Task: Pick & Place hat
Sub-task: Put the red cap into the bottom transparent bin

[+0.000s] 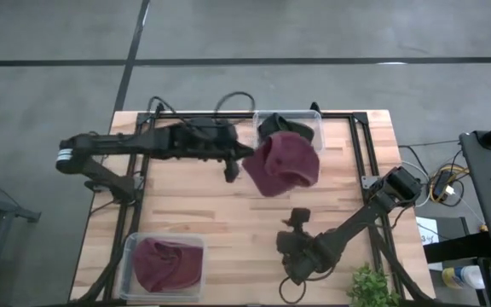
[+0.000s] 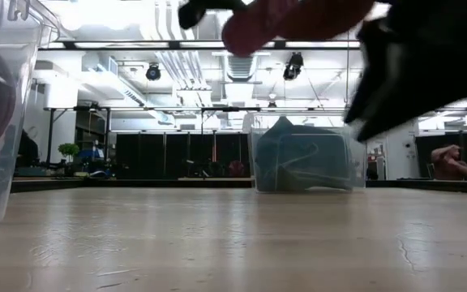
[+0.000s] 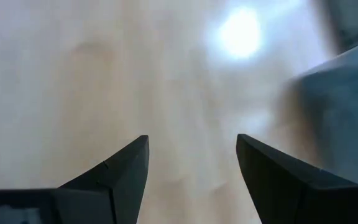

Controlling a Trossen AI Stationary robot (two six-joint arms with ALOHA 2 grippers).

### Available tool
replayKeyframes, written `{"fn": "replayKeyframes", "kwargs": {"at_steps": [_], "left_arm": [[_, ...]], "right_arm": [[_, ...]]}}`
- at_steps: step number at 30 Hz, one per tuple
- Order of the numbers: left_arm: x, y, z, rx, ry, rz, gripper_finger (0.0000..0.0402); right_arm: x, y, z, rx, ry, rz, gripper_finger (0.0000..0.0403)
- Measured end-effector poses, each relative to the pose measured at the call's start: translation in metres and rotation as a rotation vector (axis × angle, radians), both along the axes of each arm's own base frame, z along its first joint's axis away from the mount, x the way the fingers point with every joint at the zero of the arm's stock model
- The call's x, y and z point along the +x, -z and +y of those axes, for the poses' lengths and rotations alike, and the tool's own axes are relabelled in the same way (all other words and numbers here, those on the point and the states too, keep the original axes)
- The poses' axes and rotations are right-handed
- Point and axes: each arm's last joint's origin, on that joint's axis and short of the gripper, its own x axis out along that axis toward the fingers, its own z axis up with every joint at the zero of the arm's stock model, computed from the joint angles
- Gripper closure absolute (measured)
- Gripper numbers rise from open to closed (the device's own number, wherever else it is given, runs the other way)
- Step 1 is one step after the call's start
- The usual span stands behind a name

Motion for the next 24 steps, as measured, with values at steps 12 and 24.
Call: {"fn": "replayKeyframes", "kwargs": {"at_steps": [12,24], "left_arm": [[-0.063,-0.066,-0.002,0.233,-0.068,-0.300,0.0401],[-0.095,-0.092,-0.005,0.389,-0.066,-0.429,0.0401]], "right_arm": [[0.003,-0.024,-0.009,-0.607,0.126,-0.536,0.0172],[0.018,-0.073,-0.058,-0.525,0.340,-0.640,0.0175]]}}
